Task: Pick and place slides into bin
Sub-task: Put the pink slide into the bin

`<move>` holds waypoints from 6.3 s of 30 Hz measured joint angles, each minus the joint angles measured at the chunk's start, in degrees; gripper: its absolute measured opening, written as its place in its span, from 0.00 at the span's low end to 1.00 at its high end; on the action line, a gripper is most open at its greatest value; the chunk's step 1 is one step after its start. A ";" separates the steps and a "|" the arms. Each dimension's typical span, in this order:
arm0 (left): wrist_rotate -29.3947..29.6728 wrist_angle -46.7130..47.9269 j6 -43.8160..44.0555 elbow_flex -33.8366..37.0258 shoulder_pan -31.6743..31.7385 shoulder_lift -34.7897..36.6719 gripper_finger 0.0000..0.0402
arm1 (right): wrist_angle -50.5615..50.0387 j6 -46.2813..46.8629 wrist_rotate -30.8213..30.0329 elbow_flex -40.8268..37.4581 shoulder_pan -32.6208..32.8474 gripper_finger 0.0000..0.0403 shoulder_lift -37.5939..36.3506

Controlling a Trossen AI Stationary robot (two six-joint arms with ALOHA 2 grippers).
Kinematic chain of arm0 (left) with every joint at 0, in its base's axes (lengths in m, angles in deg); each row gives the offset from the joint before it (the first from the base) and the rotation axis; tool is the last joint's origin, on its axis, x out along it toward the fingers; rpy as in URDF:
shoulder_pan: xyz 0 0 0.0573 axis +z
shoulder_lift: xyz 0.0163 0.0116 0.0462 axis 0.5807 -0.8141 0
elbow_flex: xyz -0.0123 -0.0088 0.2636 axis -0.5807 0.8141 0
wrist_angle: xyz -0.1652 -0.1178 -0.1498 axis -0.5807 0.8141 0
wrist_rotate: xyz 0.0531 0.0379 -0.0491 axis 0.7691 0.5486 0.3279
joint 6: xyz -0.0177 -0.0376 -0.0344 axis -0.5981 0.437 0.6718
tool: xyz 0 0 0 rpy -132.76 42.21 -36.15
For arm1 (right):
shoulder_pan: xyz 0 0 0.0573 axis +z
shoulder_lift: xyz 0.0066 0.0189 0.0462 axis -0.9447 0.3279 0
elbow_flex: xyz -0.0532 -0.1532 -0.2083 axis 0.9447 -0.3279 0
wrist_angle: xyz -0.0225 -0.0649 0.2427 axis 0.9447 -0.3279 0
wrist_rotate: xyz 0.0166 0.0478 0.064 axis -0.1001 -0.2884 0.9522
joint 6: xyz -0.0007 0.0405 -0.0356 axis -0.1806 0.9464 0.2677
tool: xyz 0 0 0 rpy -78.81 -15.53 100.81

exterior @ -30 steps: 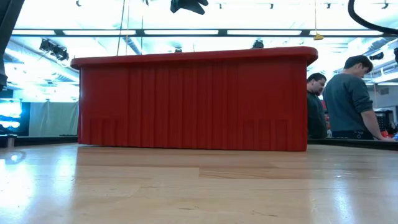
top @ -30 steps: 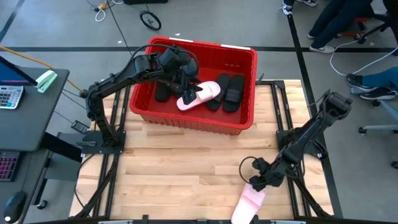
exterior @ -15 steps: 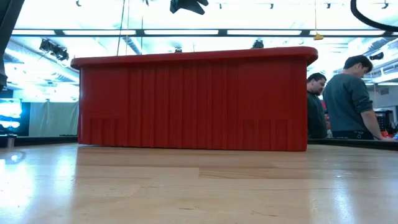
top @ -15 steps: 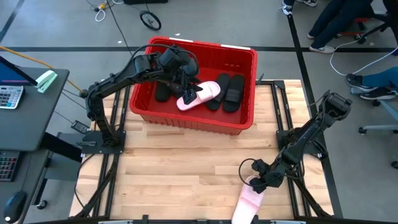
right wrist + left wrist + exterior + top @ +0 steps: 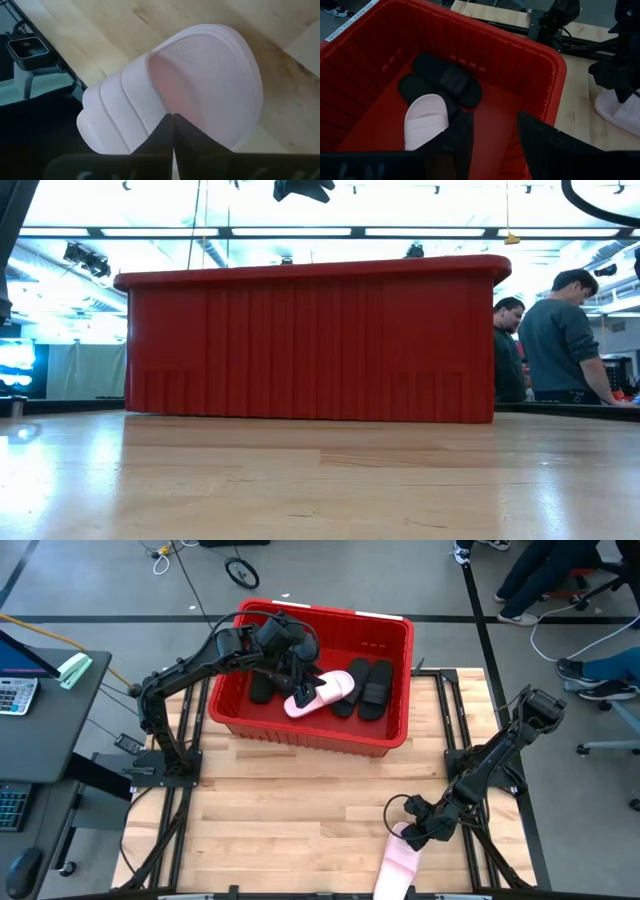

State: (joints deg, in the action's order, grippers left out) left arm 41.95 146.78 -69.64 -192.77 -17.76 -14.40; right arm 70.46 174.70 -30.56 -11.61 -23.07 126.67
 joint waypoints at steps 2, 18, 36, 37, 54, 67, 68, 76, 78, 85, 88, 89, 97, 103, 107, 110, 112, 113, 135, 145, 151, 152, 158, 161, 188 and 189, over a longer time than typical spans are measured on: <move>0.00 0.00 -0.02 0.00 0.00 0.00 0.38 | 0.01 -0.19 -0.02 0.01 0.00 0.02 0.00; 0.01 -0.04 -0.03 0.00 0.00 0.00 0.35 | 0.16 -1.90 -3.81 0.01 0.00 0.01 -0.04; 0.01 -0.52 -0.07 0.00 0.02 0.00 0.35 | -29.00 -20.19 -19.91 26.41 -0.08 0.02 -3.57; 0.00 -0.52 -0.07 0.00 0.02 0.00 0.35 | -29.75 -22.47 -20.77 29.71 -0.04 0.02 -1.81; 0.02 -0.46 -0.12 0.00 0.02 0.00 0.33 | -51.53 -25.37 -9.63 65.03 0.00 0.02 34.61; 0.02 -0.46 -1.20 0.00 0.02 0.00 0.30 | -64.33 -25.74 -9.77 79.09 0.23 0.01 43.64; 0.02 -0.47 -1.80 0.00 0.02 0.00 0.30 | -66.38 -24.72 -9.78 79.34 0.28 0.01 43.86; 0.02 -0.46 -4.59 0.00 0.02 -0.07 0.32 | -74.76 -16.50 1.13 79.11 0.90 0.00 46.72; 0.02 -0.46 -5.94 0.00 0.02 -0.13 0.31 | -74.74 -14.62 3.77 79.11 0.90 0.00 47.24; 0.02 -0.48 -6.53 0.00 0.02 -0.15 0.29 | -73.25 -14.14 2.30 79.11 0.70 0.04 46.37; 0.02 -0.46 -6.51 0.00 0.02 -0.15 0.30 | -73.36 -18.18 -0.33 79.11 0.48 0.06 45.24; 0.02 -0.46 -6.50 0.00 0.02 -0.15 0.30 | -73.36 -18.59 -0.14 79.11 0.21 0.07 45.07; 0.02 -0.44 -6.54 0.00 0.02 -0.15 0.29 | -72.09 -20.96 -0.02 78.32 -0.59 0.24 45.63; 0.02 -0.49 -6.58 0.00 0.02 -0.15 0.28 | -69.96 -21.86 1.63 76.32 -0.52 0.38 45.75; 0.01 -0.50 -6.71 0.00 0.02 -0.15 0.29 | -72.23 -23.77 0.30 76.22 -0.37 0.43 45.77; 0.02 -0.50 -6.71 0.00 0.02 -0.15 0.29 | -73.88 -23.84 -1.86 76.22 -0.41 0.44 45.77; 0.02 -0.50 -6.71 0.00 0.02 -0.15 0.29 | -73.62 -23.89 -2.52 75.91 -0.42 0.44 45.77; 0.02 -0.48 -6.69 0.00 0.02 -0.15 0.29 | -73.08 -23.85 -2.53 75.10 -0.42 0.44 45.75; 0.02 -0.50 -6.54 0.00 0.02 -0.15 0.28 | -82.06 -22.38 -5.83 64.73 -0.42 0.36 45.75; 0.02 -0.48 -6.49 0.00 0.02 -0.15 0.27 | -81.97 -21.78 -7.23 64.32 -0.52 0.28 45.75; 0.02 -0.48 -6.14 0.00 0.02 -0.15 0.27 | -82.37 -16.82 -3.43 59.74 -1.36 0.18 45.75; 0.01 -0.50 -6.14 0.00 0.02 -0.15 0.27 | -82.44 -16.44 -2.66 58.99 -1.63 0.15 45.75; 0.01 -0.48 -6.12 0.00 0.02 -0.15 0.27 | -82.69 -17.66 -2.36 59.84 -2.74 0.04 45.11; 0.00 -0.48 -6.12 0.00 0.02 -0.17 0.27 | -82.06 -14.69 -4.14 62.95 -3.08 0.04 43.00; 4.19 -10.06 -7.53 -0.04 10.97 3.75 0.27 | -72.79 -42.11 -52.19 71.47 -38.13 0.02 8.42; 4.20 -9.86 -7.52 -0.04 11.53 3.76 0.27 | -71.75 -43.07 -48.50 71.39 -41.15 0.02 9.22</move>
State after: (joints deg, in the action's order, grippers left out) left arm 46.15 136.92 -77.16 -192.81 -6.23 -10.64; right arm -1.29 131.63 -79.06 59.78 -64.22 135.89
